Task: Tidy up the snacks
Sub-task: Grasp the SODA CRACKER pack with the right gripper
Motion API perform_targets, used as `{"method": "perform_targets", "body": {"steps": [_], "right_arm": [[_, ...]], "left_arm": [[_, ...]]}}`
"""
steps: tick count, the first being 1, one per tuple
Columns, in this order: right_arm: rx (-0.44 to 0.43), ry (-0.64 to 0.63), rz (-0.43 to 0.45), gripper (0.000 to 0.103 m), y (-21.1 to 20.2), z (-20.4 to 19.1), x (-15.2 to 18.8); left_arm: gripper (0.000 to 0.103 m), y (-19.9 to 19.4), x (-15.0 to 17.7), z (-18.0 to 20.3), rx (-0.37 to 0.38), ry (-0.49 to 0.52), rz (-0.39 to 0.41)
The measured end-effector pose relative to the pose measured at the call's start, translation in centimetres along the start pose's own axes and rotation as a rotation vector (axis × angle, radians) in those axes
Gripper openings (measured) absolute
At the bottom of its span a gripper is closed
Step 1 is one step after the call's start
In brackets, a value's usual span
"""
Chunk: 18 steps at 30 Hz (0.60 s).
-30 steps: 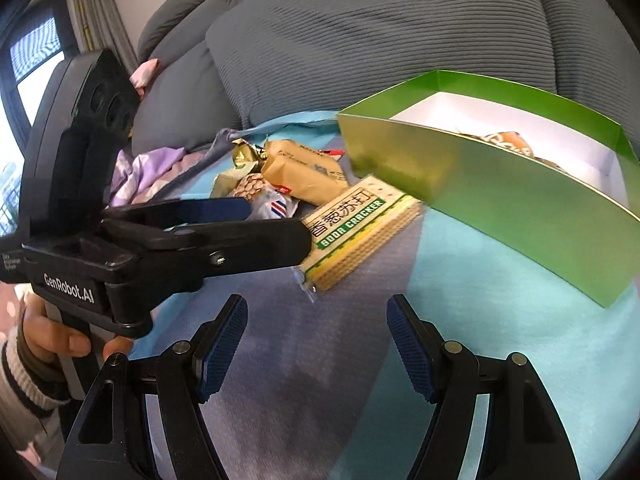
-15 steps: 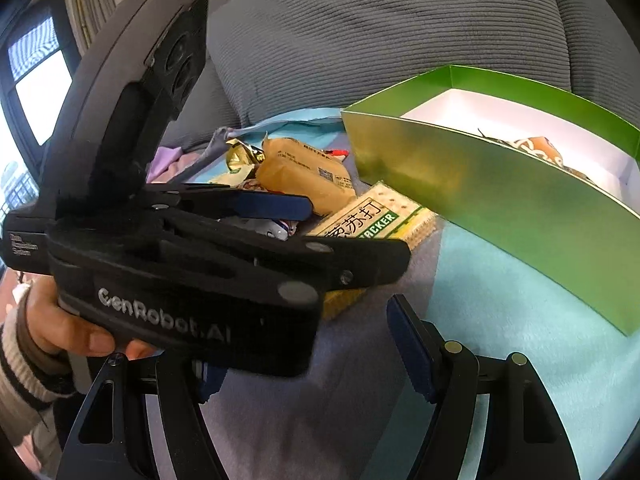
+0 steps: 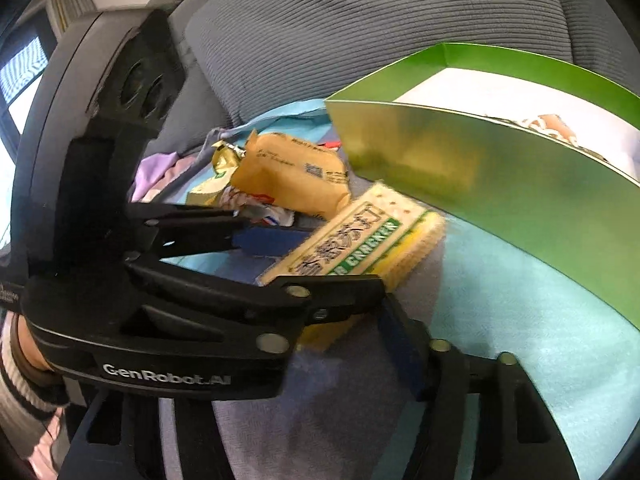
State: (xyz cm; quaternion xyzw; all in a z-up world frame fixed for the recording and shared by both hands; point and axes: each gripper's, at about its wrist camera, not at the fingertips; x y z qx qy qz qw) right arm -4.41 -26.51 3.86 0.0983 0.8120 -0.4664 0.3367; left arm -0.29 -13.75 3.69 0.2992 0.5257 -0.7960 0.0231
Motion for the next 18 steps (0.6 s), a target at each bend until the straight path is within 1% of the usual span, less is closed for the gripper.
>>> {"method": "perform_targets", "body": {"steps": [1,3,5,6,9,10,14,15,18], "right_arm": [[-0.014,0.014,0.004,0.046,-0.2,0.4,0.1],[-0.018,0.015,0.011,0.045,-0.7,0.4,0.5],[0.019,-0.017,0.017,0.045,-1.1,-0.4,0.8],[0.024,-0.023,0.023,0.045,-1.2,-0.5,0.8],[0.027,-0.025,0.049,0.045,-2.0,-0.7,0.8],[0.04,-0.032,0.058,0.045,-2.5,-0.9,0.8],[0.07,-0.036,0.097,0.045,-4.1,-1.0,0.6],[0.077,-0.034,0.11,0.045,-5.4,-1.4,1.2],[0.093,-0.03,0.141,0.045,-6.0,-0.9,0.5]], "left_arm": [[0.051,-0.1,0.1,0.0,0.006,-0.014,0.008],[0.051,-0.5,0.5,0.2,0.007,-0.026,0.02],[0.051,-0.9,0.9,0.8,-0.008,-0.019,0.035],[0.051,-1.2,1.1,1.1,-0.012,-0.019,0.044],[0.05,-2.2,1.5,1.5,0.007,-0.035,0.068],[0.05,-2.5,1.6,1.7,0.012,-0.034,0.074],[0.05,-3.8,1.6,3.1,0.011,-0.007,0.111],[0.05,-4.1,1.4,3.5,0.016,-0.002,0.12],[0.05,-4.9,1.1,4.6,0.021,0.018,0.148]]}}
Point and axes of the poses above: each gripper's, at about its wrist camera, not at the fingertips, and y roughly the way its jaws point, z to its right, x to its underside, and after that the axes turned 5 degrees about -y, right-handed
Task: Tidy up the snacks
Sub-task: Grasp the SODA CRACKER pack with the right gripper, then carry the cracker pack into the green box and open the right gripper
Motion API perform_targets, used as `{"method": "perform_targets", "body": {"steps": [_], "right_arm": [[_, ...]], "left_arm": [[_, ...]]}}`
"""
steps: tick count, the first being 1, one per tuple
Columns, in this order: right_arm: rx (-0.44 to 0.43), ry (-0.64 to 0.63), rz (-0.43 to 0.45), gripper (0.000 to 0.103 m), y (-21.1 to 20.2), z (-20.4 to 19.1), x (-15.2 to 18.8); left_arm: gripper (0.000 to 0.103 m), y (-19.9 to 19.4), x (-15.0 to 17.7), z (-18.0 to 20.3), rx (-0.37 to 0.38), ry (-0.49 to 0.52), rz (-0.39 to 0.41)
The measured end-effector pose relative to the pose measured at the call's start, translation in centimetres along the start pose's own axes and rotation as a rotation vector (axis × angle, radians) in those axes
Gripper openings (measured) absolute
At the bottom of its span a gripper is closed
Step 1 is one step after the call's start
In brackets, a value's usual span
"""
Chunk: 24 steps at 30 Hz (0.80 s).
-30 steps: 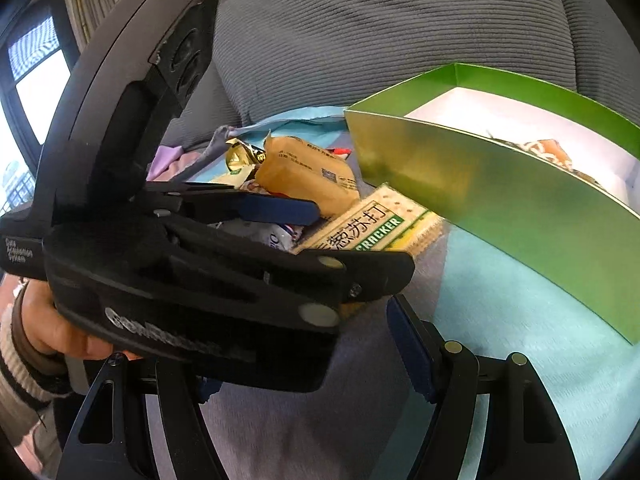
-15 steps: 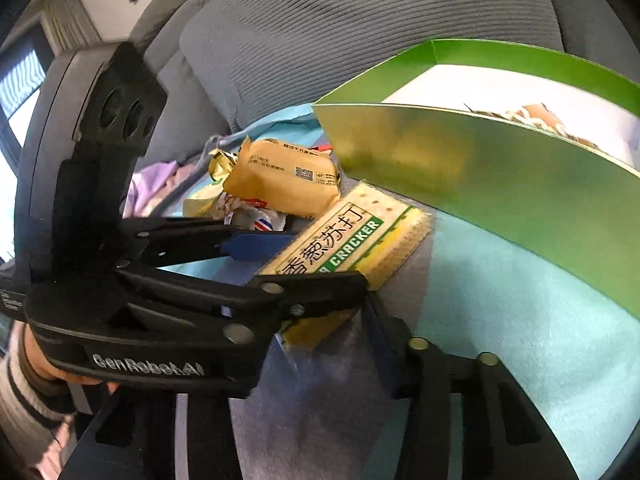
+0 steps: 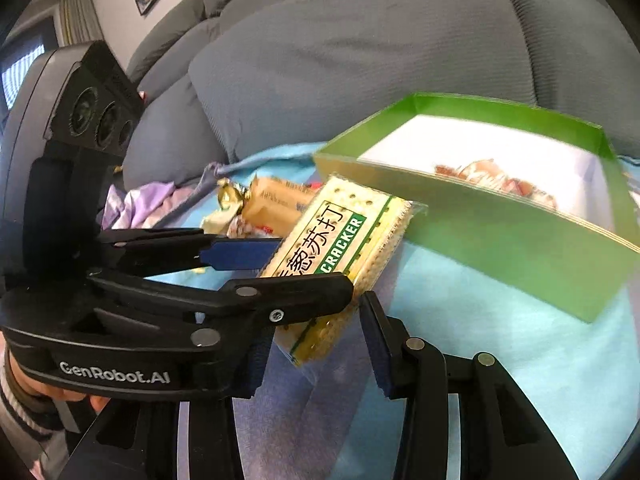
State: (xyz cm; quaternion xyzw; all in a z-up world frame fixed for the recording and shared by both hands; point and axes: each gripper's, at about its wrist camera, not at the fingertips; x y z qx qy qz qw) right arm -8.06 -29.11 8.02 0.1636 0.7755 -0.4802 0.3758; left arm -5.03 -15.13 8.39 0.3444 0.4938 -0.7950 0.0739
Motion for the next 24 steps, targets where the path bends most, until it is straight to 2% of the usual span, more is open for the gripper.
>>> {"method": "perform_targets", "body": {"steps": [24], "right_arm": [[0.081,-0.013,0.159,0.045,-4.2,3.6,-4.5]], "left_arm": [[0.05,-0.4,-6.0,4.8,0.006,0.118,0.1]]}}
Point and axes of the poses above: each gripper's, at about its wrist camera, not at the fingertips, and y roughly the way its jaws point, z to its right, x to its underside, and after that the axes turned 5 degrees about -y, right-handed
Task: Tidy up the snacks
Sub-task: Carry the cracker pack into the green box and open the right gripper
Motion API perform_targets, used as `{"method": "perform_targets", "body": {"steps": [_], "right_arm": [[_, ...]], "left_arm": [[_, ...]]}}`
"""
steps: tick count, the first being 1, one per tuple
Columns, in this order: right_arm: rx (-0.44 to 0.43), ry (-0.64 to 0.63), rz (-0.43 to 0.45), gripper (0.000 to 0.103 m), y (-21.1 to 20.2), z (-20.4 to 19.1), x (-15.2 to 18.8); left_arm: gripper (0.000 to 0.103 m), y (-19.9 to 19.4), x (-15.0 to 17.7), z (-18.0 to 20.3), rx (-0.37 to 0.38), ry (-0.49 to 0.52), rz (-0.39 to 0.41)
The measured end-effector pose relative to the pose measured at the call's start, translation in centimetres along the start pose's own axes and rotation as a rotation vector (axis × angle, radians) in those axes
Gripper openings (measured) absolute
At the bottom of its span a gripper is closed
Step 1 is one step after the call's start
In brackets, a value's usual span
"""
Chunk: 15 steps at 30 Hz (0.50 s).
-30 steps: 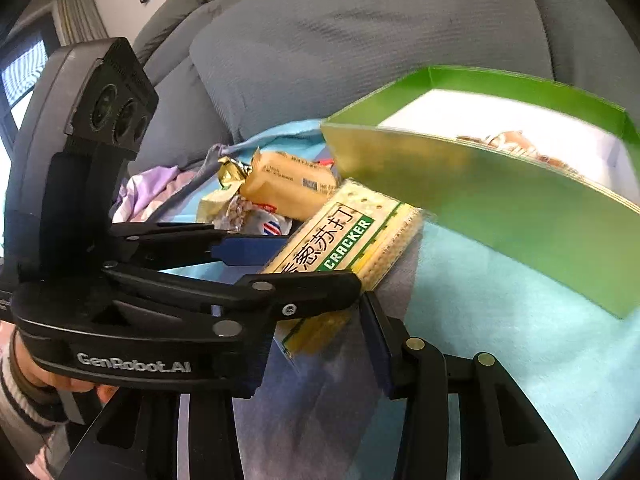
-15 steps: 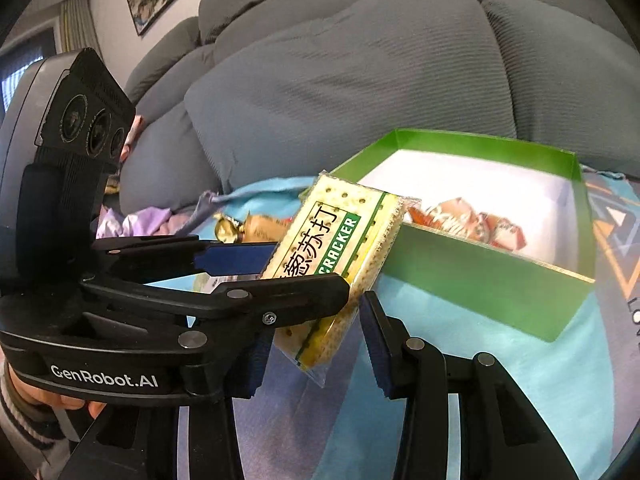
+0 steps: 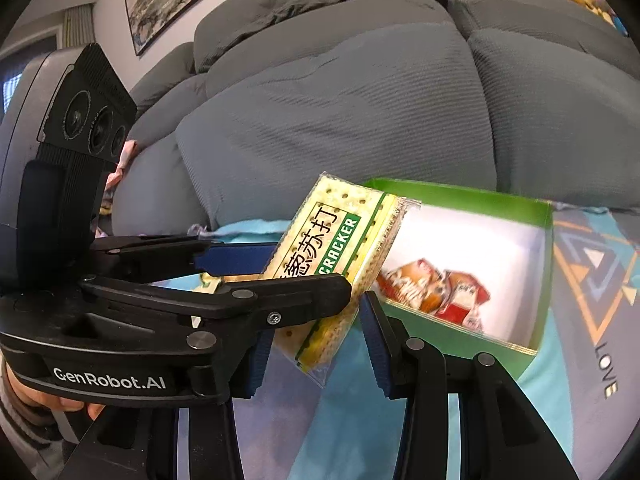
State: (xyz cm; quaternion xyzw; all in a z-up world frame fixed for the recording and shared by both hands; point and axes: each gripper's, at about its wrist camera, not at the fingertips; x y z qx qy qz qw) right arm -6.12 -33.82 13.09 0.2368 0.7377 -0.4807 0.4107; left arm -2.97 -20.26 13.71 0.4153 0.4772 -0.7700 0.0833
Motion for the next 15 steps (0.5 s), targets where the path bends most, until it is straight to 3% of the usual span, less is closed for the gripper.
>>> {"method": "perform_targets", "body": {"steps": [15], "right_arm": [[0.058,0.024,0.043,0.045,1.5,5.3,-2.9]], "left_arm": [[0.05,4.9,-5.1,1.3,0.041,0.028,0.019]]}}
Point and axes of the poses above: each gripper's, at about its wrist camera, not at the fingertips, and y roughly the way its jaws point, z to its right, x to its underside, and after that the axes turned 5 degrees about -y, right-handed
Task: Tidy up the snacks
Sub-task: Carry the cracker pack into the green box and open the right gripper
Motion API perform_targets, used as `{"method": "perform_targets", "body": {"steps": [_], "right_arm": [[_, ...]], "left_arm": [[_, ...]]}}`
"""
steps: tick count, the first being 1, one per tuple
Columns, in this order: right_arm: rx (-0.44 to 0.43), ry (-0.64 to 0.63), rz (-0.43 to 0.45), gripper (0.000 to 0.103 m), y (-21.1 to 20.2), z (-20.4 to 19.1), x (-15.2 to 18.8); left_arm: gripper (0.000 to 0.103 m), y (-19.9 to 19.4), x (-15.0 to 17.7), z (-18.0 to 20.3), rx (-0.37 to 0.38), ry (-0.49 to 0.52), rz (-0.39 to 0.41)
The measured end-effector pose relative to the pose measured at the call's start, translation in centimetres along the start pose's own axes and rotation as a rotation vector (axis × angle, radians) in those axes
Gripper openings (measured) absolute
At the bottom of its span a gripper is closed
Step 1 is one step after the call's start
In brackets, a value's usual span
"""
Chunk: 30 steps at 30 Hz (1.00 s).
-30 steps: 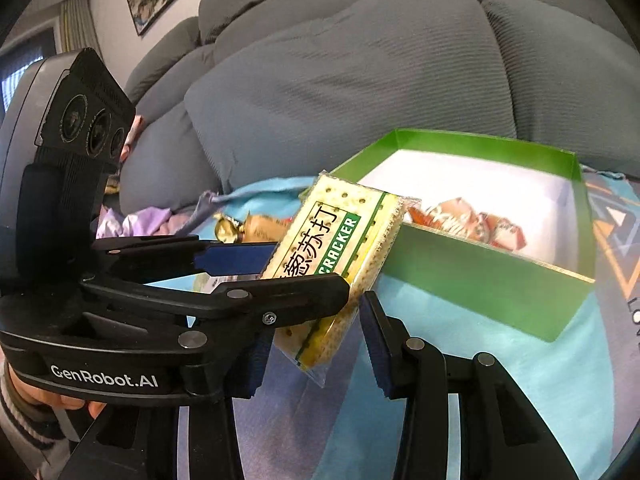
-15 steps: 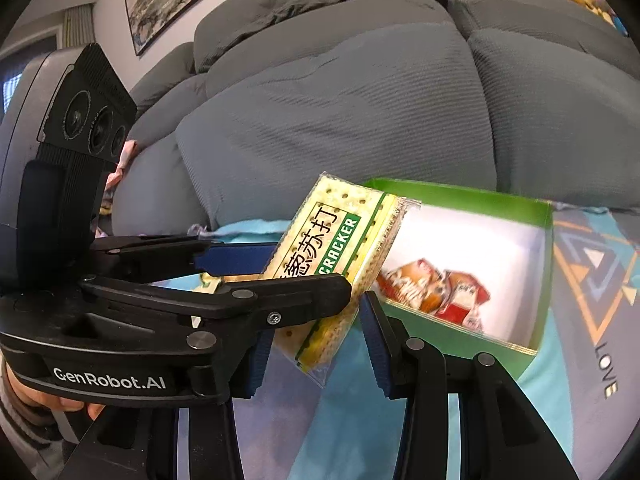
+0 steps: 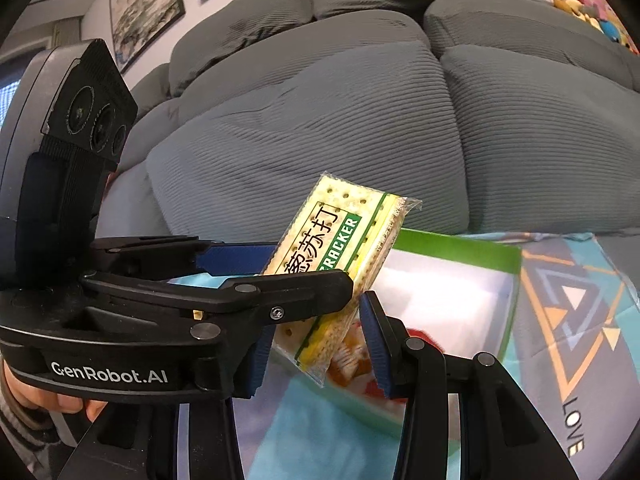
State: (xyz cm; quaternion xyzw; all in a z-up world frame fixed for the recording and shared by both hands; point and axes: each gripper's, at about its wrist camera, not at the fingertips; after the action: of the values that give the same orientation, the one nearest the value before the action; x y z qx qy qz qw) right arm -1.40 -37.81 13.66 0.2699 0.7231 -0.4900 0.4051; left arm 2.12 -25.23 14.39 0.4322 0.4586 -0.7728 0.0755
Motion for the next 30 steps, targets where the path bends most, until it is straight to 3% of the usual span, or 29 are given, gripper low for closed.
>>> {"method": "perform_targets", "body": {"steps": [9,18,25,30], "right_arm": [[0.025,0.058,-0.079,0.045,2.7,3.1,0.6],[0.047,0.087,-0.163,0.045,4.9,4.1,1.6],[0.053,0.069,-0.167,0.046,5.0,3.1,1.7],[0.057,0.064,-0.157,0.052,4.1,2.7,1.8]], "left_arm": [[0.05,4.7,-0.8,-1.0,0.052,-0.059,-0.088],[0.051,7.4,-0.2,-2.0,0.05,-0.112,-0.164],[0.053,6.5,0.2,-2.3,-0.002,-0.103,-0.147],[0.065,5.5,0.4,-2.4,-0.034,-0.095,-0.106]]}}
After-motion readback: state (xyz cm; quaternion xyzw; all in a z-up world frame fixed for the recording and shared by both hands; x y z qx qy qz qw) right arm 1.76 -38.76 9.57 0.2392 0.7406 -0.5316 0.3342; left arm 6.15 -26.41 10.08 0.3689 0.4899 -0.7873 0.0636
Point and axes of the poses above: each gripper's, at about its wrist camera, not at the fingertips, and y roughly the way its jaws point, z to its right, x to its underside, and after that the axes turned 5 degrees about -y, right-handed
